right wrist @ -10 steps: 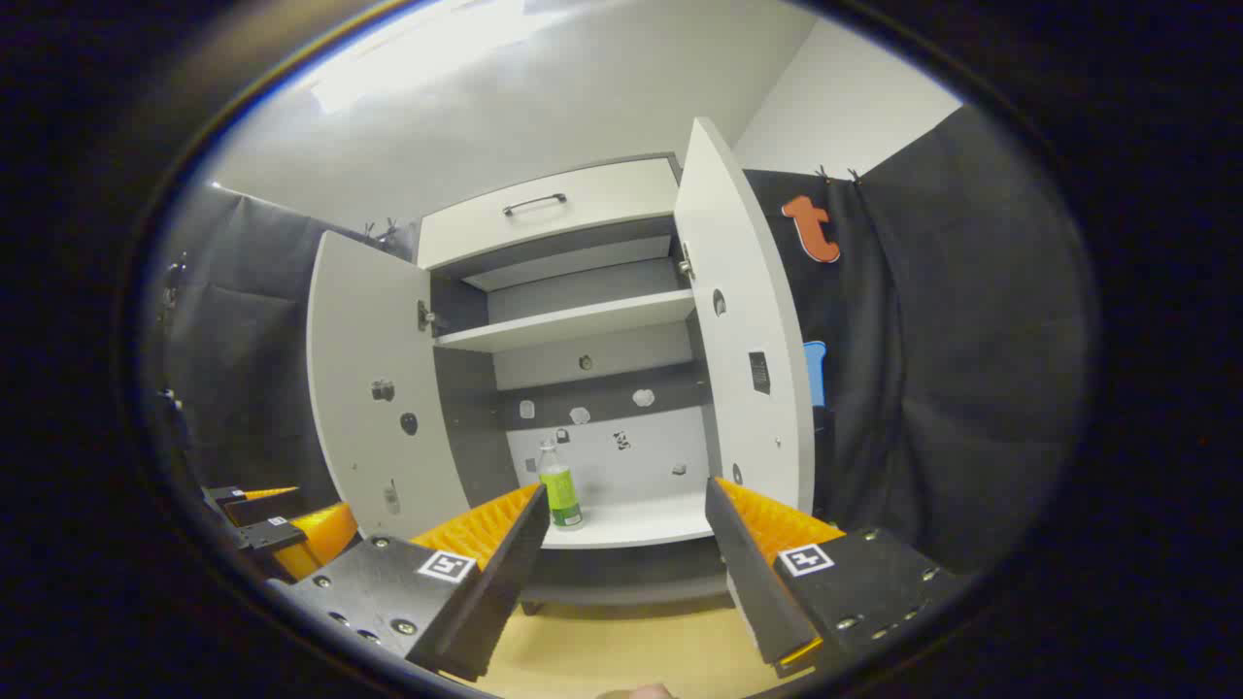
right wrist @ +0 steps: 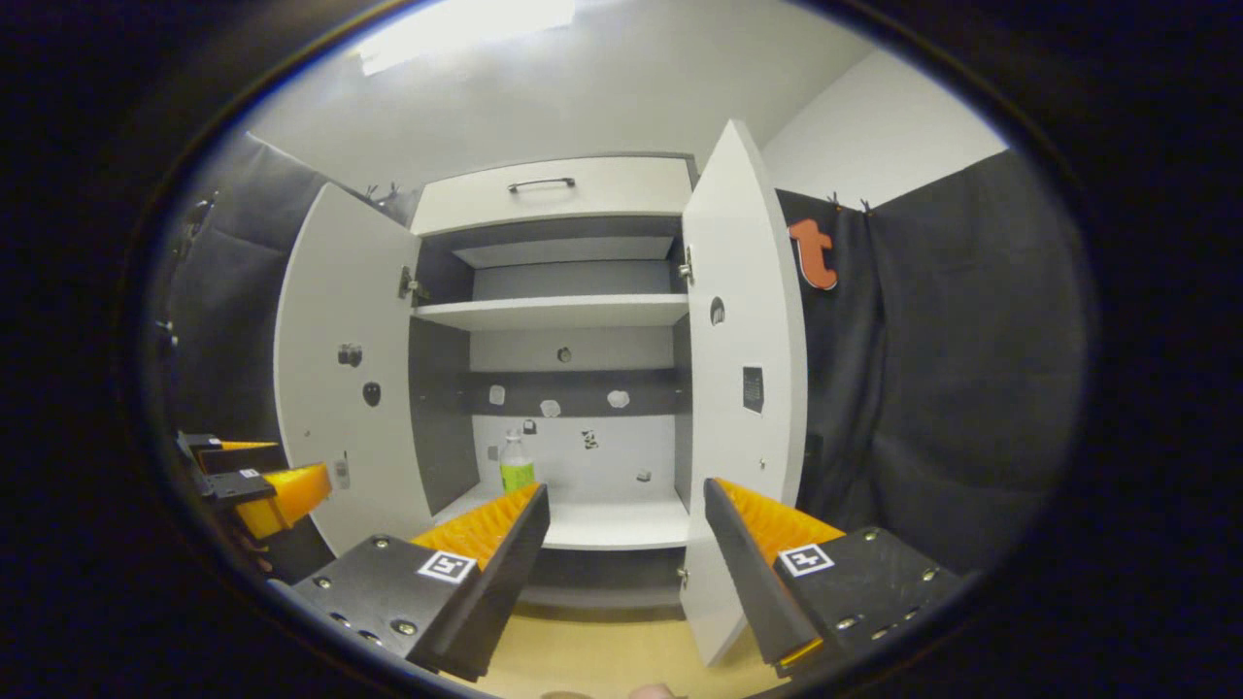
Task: Grasp the bottle in the cabinet with the left hand and place it on the coaster, then close the right door with the right hand and the left door with the left hand.
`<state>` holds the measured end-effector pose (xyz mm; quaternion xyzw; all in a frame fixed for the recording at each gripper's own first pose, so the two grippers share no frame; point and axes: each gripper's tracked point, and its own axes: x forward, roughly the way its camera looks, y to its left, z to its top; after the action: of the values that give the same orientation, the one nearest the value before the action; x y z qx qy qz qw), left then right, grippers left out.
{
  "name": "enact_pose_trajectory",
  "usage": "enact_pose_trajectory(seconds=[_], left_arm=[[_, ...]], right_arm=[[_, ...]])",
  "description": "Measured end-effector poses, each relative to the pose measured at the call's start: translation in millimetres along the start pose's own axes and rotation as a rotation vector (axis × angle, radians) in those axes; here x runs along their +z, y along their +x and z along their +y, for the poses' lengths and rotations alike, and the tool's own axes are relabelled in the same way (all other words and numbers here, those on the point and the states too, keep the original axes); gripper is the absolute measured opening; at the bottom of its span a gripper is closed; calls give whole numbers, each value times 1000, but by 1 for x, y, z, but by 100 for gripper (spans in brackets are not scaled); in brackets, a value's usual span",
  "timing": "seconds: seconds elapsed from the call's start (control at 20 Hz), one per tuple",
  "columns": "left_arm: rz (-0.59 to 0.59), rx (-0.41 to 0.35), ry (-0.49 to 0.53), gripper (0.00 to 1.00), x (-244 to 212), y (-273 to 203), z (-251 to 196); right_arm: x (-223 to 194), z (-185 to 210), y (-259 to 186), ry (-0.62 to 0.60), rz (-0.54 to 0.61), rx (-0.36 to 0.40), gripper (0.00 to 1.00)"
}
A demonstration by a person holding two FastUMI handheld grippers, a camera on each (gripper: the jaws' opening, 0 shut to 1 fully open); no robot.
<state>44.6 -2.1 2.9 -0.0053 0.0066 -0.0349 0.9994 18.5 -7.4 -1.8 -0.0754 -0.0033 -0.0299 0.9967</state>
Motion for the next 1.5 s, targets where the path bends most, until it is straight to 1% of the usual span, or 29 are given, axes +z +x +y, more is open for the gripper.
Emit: enact_pose_trajectory(seconds=[0.1, 0.35, 0.4, 0.45, 0.55, 0.7, 0.75, 0.8, 0.95, 1.05, 1.15, 1.3, 1.5], left_arm=[[1, -12, 4, 98, -1, 10, -1], [15, -35, 19, 98, -13, 41, -4], [20, -36, 14, 98, -15, 48, -4], [25, -41, 6, 98, -19, 54, -6], [29, -53, 1, 98, -24, 68, -10], [33, -61, 13, 98, -34, 93, -15], [37, -72, 8, 98, -38, 102, -19], [36, -83, 1, 98, -41, 113, -22], [27, -126, -22, 98, -49, 146, -35], [11, -156, -44, 98, -52, 174, -45], [-2, -171, -61, 98, -53, 196, -51], [-16, -164, -77, 98, -56, 230, -57], [-23, -153, -66, 98, -67, 276, -66]], right_arm=[[-3, -1, 5, -7, 6, -10, 97], [-10, 6, 18, -38, 4, 1, 97], [-11, 8, 21, -42, 1, 8, 94], [-12, 11, 24, -43, 1, 16, 98], [-15, 15, 31, -50, -2, 26, 98], [-20, 13, 42, -66, 8, 12, 98], [-21, 12, 43, -67, 9, 4, 100], [-21, 11, 45, -66, 5, -2, 98], [-22, 14, 50, -71, -3, 6, 98], [-21, 21, 53, -73, -11, 31, 98], [-20, 25, 57, -88, -29, 50, 97], [-22, 24, 64, -113, -40, 50, 98], [-27, 21, 72, -116, -33, 42, 98]])
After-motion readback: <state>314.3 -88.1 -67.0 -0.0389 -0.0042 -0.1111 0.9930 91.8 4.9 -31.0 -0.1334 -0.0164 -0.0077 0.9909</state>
